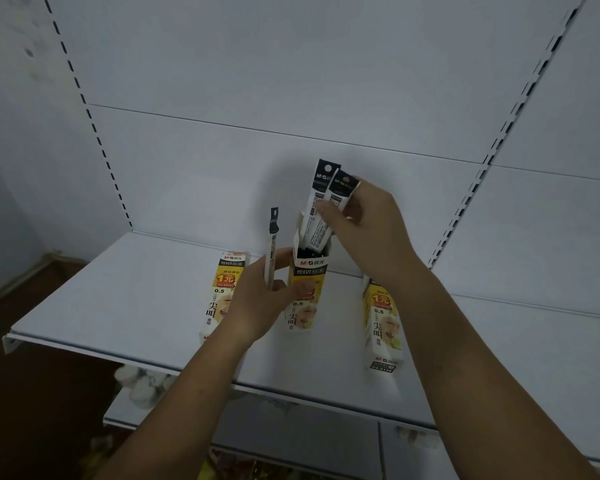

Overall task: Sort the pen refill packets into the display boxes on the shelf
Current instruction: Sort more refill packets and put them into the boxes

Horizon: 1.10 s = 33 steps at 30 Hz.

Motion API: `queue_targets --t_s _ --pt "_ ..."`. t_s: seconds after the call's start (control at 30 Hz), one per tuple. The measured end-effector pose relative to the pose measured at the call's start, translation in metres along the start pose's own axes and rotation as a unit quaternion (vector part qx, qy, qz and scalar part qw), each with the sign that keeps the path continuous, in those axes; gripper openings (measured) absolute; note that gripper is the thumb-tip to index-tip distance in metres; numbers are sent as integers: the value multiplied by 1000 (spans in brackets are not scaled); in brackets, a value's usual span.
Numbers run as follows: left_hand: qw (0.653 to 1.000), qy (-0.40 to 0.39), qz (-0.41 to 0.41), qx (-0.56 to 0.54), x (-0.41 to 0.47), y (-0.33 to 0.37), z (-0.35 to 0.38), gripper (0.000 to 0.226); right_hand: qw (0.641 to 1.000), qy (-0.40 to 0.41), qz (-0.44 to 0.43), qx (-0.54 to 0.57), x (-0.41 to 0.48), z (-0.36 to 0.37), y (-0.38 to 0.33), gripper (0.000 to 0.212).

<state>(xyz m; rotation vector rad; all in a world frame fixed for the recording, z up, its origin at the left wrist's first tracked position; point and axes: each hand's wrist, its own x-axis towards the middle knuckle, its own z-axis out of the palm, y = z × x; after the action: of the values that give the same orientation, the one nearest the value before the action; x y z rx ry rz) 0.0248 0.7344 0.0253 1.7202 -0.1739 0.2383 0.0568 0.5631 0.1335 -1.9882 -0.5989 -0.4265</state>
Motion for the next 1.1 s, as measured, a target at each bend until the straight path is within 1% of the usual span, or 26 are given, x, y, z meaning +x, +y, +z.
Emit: queue_targets --t_s 0.07,0.17,0.23,0.37,0.5,0.67,0.8,0.83,0.93,1.0,1.1 --pt "1000 0 0 1 0 0 0 43 1000 17 0 8 2 -4 0 9" --pt "1000 -1 -2 -2 0 0 -1 44 996 69 -10 50 5 -13 -9 6" --pt "1000 -2 -2 -2 1 0 0 45 995 80 -29 58 6 -16 -13 6" --pt "1000 -1 1 -1 0 1 1 47 997 46 -56 10 5 -15 -7 12" --pt "1000 2 4 0 0 1 1 47 1000 2 -30 -7 3 -8 -1 17" --pt "1000 2 -2 8 0 -1 1 45 1000 -16 -22 1 8 -11 -1 20" --pt "1000 1 -6 1 0 -1 0 45 996 -37 -48 63 11 -21 -7 21" --pt "1000 2 -7 -3 0 -1 0 46 995 -54 -49 63 12 -23 -8 24" --pt "1000 1 -3 -4 0 0 0 45 994 -100 -40 19 13 -20 -4 28" --pt "1000 1 -3 -4 0 0 1 45 995 -97 -34 14 14 -17 -1 26" --pt "1000 -1 -7 -2 0 1 1 45 996 -59 -40 45 16 -18 -2 21"
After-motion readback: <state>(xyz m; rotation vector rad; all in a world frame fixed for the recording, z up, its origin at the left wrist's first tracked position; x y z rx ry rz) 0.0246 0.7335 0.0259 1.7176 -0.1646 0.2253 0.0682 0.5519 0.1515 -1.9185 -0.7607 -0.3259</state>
